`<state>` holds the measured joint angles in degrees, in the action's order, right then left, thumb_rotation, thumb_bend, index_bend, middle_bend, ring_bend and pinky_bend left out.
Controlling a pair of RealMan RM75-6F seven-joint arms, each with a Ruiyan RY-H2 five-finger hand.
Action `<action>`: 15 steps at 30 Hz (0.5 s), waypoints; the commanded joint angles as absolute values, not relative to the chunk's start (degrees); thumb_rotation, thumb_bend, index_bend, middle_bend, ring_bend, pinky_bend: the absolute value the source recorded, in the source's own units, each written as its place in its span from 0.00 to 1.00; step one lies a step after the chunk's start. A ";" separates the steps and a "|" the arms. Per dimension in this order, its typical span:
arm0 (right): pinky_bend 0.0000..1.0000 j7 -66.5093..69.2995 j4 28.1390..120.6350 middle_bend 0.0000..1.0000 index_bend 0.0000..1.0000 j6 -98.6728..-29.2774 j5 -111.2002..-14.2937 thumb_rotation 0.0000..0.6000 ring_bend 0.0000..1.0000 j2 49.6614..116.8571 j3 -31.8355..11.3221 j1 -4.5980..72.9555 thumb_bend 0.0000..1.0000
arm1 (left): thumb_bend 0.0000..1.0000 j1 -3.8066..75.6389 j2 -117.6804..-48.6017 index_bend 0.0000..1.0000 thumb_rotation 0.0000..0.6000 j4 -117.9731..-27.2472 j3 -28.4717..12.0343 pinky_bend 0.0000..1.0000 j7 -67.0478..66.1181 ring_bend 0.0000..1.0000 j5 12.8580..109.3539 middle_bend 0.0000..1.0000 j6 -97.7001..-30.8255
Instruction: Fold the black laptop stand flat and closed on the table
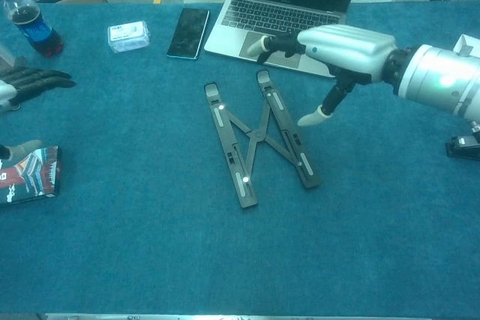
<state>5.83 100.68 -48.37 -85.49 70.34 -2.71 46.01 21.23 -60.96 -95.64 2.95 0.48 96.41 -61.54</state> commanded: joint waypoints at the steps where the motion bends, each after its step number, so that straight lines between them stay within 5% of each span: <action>1: 0.19 2.52 98.99 0.18 0.13 -49.14 -87.45 1.00 0.09 70.92 -1.53 45.48 0.00 | 0.34 23.23 -62.26 0.02 1.00 -96.04 2.50 0.00 -0.73 0.00 95.70 0.04 -59.33; 15: 0.19 -5.09 98.73 0.15 0.11 -48.61 -84.62 1.00 0.08 70.90 -1.46 44.57 0.00 | 0.28 29.97 -65.76 0.02 1.00 -98.22 0.47 0.00 -10.55 0.00 85.38 0.02 -47.61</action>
<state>-4.36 98.34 -48.81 -85.27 71.21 -1.33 44.74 29.50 -65.10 -98.45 0.58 -9.86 85.45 -47.87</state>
